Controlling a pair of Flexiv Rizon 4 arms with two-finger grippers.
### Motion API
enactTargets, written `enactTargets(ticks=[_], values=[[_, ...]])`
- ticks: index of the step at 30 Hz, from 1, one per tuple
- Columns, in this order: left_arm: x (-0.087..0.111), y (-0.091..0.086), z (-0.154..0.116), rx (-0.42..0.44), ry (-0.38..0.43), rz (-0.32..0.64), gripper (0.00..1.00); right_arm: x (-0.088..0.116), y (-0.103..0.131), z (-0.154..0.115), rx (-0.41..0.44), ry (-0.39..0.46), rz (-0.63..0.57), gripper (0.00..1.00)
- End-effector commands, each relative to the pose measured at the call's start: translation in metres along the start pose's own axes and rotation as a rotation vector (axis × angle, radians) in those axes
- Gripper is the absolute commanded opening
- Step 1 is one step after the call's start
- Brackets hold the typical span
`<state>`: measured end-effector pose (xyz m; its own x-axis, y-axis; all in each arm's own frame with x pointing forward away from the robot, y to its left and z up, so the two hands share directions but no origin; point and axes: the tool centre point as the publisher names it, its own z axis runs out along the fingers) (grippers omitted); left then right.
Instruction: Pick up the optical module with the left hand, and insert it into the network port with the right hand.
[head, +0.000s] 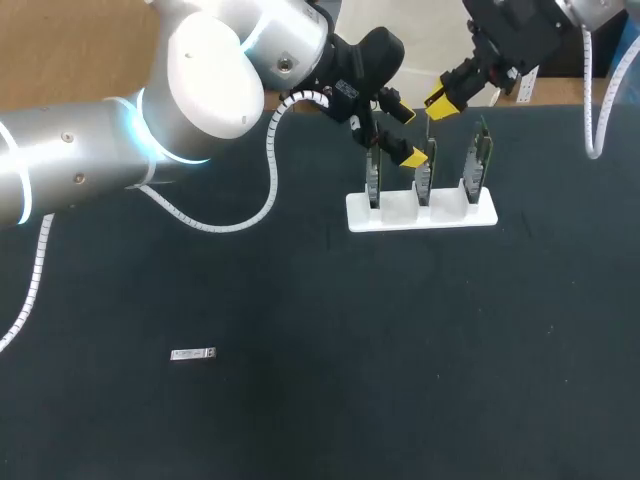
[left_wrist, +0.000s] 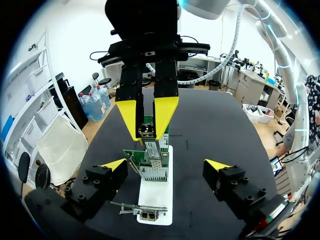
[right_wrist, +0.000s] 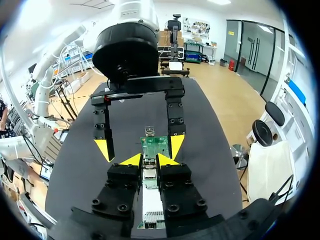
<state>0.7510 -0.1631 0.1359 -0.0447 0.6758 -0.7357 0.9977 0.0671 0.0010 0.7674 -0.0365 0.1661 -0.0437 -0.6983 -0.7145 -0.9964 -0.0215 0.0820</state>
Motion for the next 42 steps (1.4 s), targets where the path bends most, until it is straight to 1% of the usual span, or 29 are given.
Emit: enactTargets(ticks=[1, 7, 8, 9, 17, 20, 25, 29, 34, 35, 36, 37, 38, 42], values=[[-0.001, 0.001, 0.001, 0.002, 0.005, -0.001, 1.00, 0.000, -0.001, 0.000, 0.000, -0.001, 0.001, 0.00], [-0.001, 0.001, 0.001, 0.002, 0.005, -0.001, 1.00, 0.004, -0.002, 0.002, -0.004, -0.004, 0.014, 0.00], [-0.001, 0.001, 0.001, 0.002, 0.005, -0.001, 1.00, 0.004, -0.002, 0.002, -0.002, -0.008, 0.017, 0.39], [-0.001, 0.001, 0.001, 0.002, 0.005, -0.001, 1.00, 0.004, -0.002, 0.001, 0.000, -0.009, 0.020, 1.00], [-0.001, 0.001, 0.001, 0.002, 0.005, -0.001, 1.00, 0.003, -0.001, -0.005, 0.006, -0.043, 0.031, 1.00], [-0.001, 0.001, 0.001, 0.002, 0.005, -0.001, 1.00, 0.004, -0.001, -0.011, -0.007, -0.086, 0.041, 1.00], [-0.001, 0.001, 0.001, 0.002, 0.005, -0.001, 1.00, 0.004, 0.000, -0.020, -0.027, -0.124, 0.044, 1.00], [-0.001, 0.001, 0.001, 0.002, 0.005, -0.001, 1.00, 0.004, 0.002, -0.025, -0.046, -0.135, 0.032, 1.00], [-0.001, 0.001, 0.001, 0.002, 0.005, -0.001, 1.00, 0.001, 0.004, -0.028, -0.040, -0.133, 0.019, 1.00], [-0.001, 0.001, 0.001, 0.002, 0.005, -0.001, 1.00, 0.000, 0.005, -0.028, -0.035, -0.135, 0.015, 0.93], [-0.001, 0.001, 0.001, 0.002, 0.005, -0.001, 1.00, -0.001, 0.005, -0.029, -0.030, -0.135, 0.014, 0.42], [-0.001, 0.001, 0.001, 0.002, 0.005, -0.001, 1.00, -0.002, 0.005, -0.029, -0.027, -0.135, 0.011, 0.11], [-0.001, 0.001, 0.001, 0.002, 0.005, -0.001, 1.00, -0.003, 0.005, -0.030, -0.028, -0.135, 0.007, 0.00], [-0.001, 0.001, 0.001, 0.002, 0.005, -0.001, 1.00, -0.006, 0.007, -0.028, -0.028, -0.126, -0.002, 0.00]])
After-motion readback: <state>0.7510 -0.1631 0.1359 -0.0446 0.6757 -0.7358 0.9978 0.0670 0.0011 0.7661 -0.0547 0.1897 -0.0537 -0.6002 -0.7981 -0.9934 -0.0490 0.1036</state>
